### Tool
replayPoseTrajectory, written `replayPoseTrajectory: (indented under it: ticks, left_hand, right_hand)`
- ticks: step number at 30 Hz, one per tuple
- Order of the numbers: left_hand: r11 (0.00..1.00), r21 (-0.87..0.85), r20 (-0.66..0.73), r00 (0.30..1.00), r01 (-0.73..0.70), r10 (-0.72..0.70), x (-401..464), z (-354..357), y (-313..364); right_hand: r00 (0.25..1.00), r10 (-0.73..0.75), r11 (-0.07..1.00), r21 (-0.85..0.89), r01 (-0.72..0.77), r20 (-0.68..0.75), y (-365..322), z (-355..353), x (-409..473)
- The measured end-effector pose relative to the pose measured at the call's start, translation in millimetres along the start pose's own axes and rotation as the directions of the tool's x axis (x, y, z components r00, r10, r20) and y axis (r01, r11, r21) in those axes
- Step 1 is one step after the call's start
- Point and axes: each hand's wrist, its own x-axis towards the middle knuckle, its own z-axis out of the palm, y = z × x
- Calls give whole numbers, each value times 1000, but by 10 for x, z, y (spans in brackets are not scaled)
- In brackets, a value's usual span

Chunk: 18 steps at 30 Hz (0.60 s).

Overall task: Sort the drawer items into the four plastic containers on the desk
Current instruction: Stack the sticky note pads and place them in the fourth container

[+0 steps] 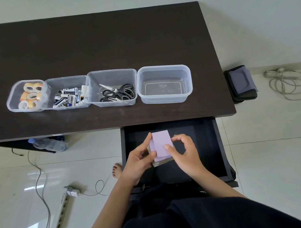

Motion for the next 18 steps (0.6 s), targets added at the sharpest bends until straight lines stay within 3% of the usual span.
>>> replayPoseTrajectory:
  ticks: [6,18]
  left_hand:
    - [1000,25,22,1000,4,-4,14,-9,57]
    - [998,69,-18,1000,-10,11,18,11,145]
  right_hand:
    - [990,78,945,308,-110,116,-34,83,-24]
    - [992,17,960,277,-51,125,-68,169,4]
